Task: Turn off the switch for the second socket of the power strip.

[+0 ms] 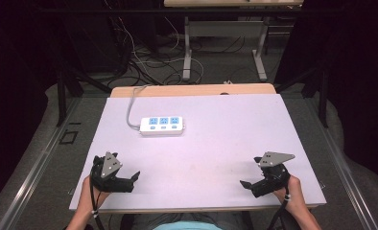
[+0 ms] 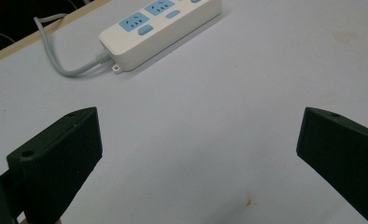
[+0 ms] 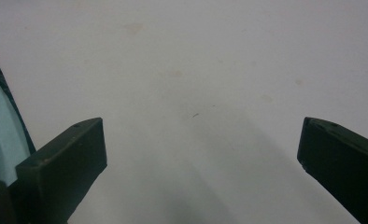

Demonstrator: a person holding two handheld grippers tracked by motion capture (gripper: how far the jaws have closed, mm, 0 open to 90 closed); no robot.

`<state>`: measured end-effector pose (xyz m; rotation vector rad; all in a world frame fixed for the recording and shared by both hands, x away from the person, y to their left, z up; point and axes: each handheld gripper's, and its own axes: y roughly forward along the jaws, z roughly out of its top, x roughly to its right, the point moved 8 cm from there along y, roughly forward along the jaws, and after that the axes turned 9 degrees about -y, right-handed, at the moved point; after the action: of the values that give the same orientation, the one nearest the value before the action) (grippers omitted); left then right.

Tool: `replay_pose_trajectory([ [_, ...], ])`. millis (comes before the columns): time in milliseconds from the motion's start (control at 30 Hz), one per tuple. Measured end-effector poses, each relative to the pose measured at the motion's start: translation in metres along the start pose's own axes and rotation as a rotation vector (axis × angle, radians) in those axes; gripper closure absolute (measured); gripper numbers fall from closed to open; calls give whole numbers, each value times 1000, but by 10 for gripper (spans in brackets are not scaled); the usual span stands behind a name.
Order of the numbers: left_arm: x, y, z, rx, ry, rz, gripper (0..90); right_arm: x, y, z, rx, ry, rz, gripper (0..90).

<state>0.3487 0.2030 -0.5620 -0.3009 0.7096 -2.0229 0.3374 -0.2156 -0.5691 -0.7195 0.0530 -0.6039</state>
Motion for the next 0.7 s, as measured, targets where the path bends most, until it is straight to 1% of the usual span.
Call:
replay_pose_trajectory([
  [33, -2, 4, 3, 0, -10, 3, 0, 0, 0, 0, -1, -3, 1, 9],
  [67, -5, 5, 6, 3, 0, 12, 0, 0, 0, 0, 1, -2, -1, 9],
  [100, -4, 7, 7, 5, -19, 1, 0, 0, 0, 0, -4, 4, 3, 9],
  [133, -5, 7, 8, 0, -23, 2, 1, -1, 0, 0, -7, 10, 1, 9],
  [167, -6, 9, 10, 7, -16, 7, 0, 1, 1, 0, -2, 0, -2, 9],
  [267, -6, 11, 11, 11, -25, 5, 1, 1, 1, -1, -10, 6, -2, 9],
  [367, -6, 15, 14, 17, -24, 9, 1, 1, 1, 0, -6, 7, -9, 9],
  [433, -6, 17, 16, 16, -22, 7, 1, 0, 1, 0, -6, 10, -6, 10],
  [467, -7, 18, 18, 22, -14, 13, 1, 0, 1, 0, -7, 8, 0, 10],
  [533, -7, 21, 20, 24, -25, 5, 1, 0, 2, 0, -10, 8, 3, 10],
  [633, -8, 25, 23, 22, -22, 3, 1, 0, 2, -1, -8, 8, 3, 11],
  [667, -8, 27, 26, 29, -35, 0, 1, 0, 2, -1, -8, 9, 5, 11],
  [700, -9, 29, 28, 28, -36, -8, 1, 0, 2, -1, -6, 4, 7, 11],
])
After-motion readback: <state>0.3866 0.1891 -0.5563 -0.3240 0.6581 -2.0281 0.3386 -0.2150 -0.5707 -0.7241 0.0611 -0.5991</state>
